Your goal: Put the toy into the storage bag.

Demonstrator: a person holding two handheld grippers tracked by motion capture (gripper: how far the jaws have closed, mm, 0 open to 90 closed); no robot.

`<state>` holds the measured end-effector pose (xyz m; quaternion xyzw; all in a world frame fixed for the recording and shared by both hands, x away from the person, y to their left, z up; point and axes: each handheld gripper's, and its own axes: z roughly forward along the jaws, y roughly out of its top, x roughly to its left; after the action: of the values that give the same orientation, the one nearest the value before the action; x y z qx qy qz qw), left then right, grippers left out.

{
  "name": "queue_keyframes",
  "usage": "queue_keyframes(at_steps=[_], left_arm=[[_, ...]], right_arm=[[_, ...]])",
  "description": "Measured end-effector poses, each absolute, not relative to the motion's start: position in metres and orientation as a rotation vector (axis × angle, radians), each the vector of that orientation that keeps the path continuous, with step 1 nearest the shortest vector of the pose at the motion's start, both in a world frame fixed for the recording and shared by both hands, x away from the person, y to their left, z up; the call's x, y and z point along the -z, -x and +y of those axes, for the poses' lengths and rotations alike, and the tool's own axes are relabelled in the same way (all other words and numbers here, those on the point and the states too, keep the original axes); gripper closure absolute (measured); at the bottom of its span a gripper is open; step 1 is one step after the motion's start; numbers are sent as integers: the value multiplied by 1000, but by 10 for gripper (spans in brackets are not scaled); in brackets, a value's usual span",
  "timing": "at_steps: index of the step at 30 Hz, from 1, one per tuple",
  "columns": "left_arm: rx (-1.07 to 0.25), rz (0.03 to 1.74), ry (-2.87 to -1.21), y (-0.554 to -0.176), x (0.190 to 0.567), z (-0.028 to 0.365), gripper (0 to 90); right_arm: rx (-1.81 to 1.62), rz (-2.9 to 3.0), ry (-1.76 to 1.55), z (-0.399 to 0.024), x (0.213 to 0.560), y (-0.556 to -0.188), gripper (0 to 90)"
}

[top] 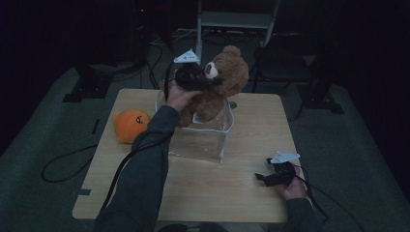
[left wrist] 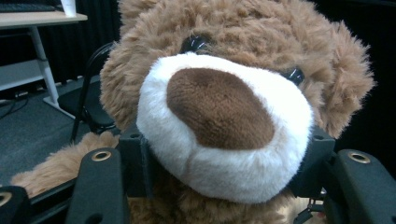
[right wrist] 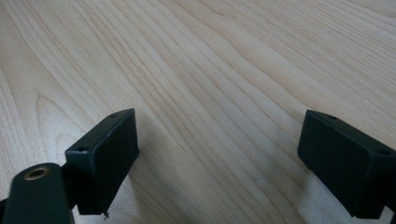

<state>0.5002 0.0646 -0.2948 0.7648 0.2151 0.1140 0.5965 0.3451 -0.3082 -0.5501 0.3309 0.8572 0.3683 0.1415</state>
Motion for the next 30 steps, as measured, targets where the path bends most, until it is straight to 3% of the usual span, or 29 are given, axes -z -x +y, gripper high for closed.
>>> queue_keyframes(at_steps=[30], left_arm=[[-176,453,-1833,-494,309,69,387]], right_arm=[[-1063,2474,-955,-308,550,-345,116]])
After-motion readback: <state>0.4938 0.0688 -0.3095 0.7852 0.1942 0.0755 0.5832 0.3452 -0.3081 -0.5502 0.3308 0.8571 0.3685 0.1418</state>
